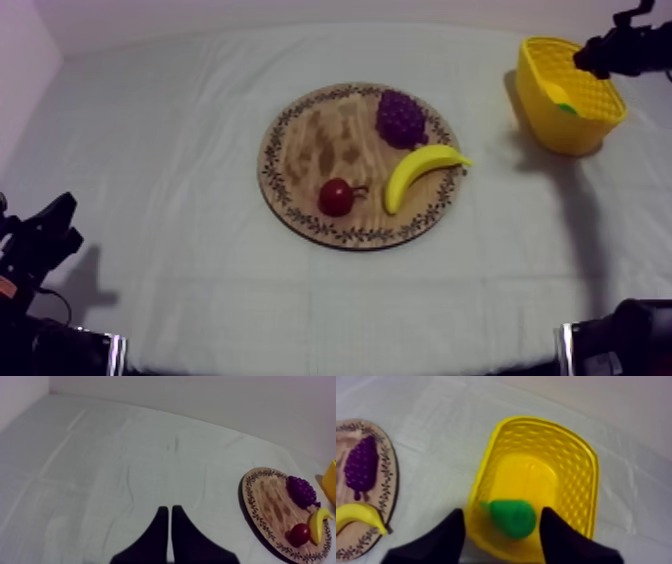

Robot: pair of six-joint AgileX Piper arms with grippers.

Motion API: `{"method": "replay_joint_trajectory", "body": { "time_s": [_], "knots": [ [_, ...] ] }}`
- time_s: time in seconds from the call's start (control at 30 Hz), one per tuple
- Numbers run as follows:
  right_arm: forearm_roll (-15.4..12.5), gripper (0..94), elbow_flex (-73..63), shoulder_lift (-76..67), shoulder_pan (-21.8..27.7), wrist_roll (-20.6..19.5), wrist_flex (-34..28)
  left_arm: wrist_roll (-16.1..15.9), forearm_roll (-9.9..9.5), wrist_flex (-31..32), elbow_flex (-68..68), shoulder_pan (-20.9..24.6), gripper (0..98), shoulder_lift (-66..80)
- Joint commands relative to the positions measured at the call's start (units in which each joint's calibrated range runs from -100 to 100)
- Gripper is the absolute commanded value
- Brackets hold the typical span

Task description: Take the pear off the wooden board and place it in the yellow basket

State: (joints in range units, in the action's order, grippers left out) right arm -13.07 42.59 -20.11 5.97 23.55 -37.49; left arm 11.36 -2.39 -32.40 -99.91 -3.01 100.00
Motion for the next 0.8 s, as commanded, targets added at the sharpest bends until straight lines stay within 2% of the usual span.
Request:
{"method": "replay_joint_trajectory", "body": {
  "time_s": [0.0,0.17,0.27,0.37,0.53,0.63,0.77],
  "knots": [
    [-0.2,26.3,9.6,-15.5,-1.4,-1.0,1.9,0.0,-0.02,0.0,0.0,0.0,0.1,0.0],
    [0.5,10.0,22.1,-31.9,-2.7,-3.1,2.2,0.0,-0.02,0.0,0.0,0.0,0.1,0.0],
    [1.4,3.7,30.3,-40.8,-2.5,-4.4,2.8,0.0,-0.02,0.0,0.0,0.0,0.1,0.0],
    [3.8,1.5,38.0,-48.3,-3.1,-6.5,4.2,0.0,-0.02,0.0,0.0,0.0,0.1,0.0],
    [9.6,0.5,49.3,-59.0,-4.5,-10.4,5.8,0.0,-0.02,0.0,0.0,0.0,0.1,0.0],
    [11.2,0.4,53.9,-64.1,-4.4,-11.4,5.0,0.0,-0.02,0.0,0.0,0.0,0.1,0.0],
    [11.5,0.3,56.3,-69.8,-4.3,-12.6,1.2,0.0,-0.02,0.0,0.0,0.0,0.1,0.0]
  ]
}}
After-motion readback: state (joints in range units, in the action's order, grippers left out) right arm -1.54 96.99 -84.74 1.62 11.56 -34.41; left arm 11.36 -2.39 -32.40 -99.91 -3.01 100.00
